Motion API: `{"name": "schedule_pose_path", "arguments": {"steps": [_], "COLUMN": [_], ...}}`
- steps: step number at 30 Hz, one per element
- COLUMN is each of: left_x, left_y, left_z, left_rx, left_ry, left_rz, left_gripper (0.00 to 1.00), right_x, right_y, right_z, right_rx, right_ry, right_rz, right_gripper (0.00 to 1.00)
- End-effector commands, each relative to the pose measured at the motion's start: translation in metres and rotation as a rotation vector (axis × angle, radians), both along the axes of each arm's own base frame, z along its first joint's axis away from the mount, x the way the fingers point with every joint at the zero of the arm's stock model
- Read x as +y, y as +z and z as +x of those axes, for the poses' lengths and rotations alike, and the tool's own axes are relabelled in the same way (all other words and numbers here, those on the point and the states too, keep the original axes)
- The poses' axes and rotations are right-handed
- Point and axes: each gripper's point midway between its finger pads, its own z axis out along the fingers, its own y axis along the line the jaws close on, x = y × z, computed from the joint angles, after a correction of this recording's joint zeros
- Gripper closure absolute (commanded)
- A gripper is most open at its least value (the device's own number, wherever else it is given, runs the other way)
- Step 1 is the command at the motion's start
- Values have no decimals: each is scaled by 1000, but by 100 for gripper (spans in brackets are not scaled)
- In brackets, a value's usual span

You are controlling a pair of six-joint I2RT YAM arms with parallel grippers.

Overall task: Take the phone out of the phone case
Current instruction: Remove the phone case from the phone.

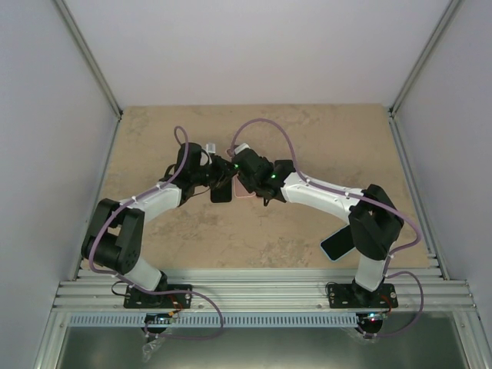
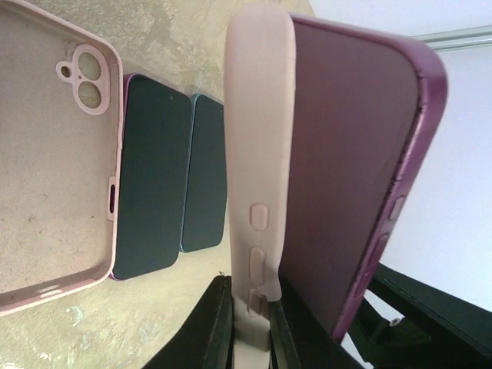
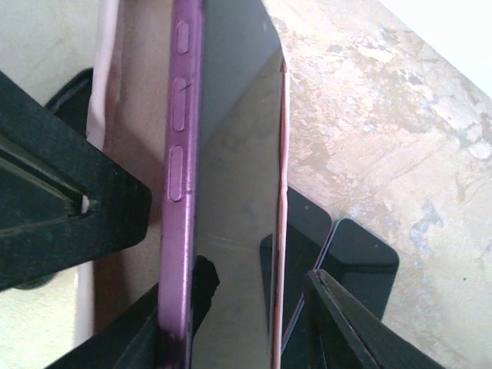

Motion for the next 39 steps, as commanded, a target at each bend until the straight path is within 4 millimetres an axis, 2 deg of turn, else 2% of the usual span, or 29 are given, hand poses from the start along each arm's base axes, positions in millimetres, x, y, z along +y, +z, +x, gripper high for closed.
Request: {"name": "schedule_pose_path", "arguments": {"steps": [1, 7, 10, 21, 28, 33, 39], "left_x": [-8, -6, -3, 26, 62, 82, 105], "left_y": [40, 37, 34, 30, 29, 29, 23], "left_z": [-5, -5, -4, 0, 1, 2, -9], "left_rx": [-114, -116, -120, -249, -289, -300, -340], "left_ry": [-53, -48, -43, -54, -20, -82, -265], "left_rz": [-73, -49, -27, 140, 214, 270, 424], "left_gripper": [100, 100, 100, 100, 100, 100, 100], "right_x": [-20, -14, -13, -35, -60, -79, -109], "right_y": [-8, 21, 39, 121, 171, 189, 191], "right_z": [11, 13, 15, 21, 10, 6, 5], "right_rx": [-18, -60, -77, -142, -180, -169, -173], "right_ry": [-51, -35, -29, 4, 54, 83, 64], "right_rz": [-52, 0, 31, 247, 416, 486, 509], "right_gripper": [63, 90, 99, 99, 100, 100, 99]}}
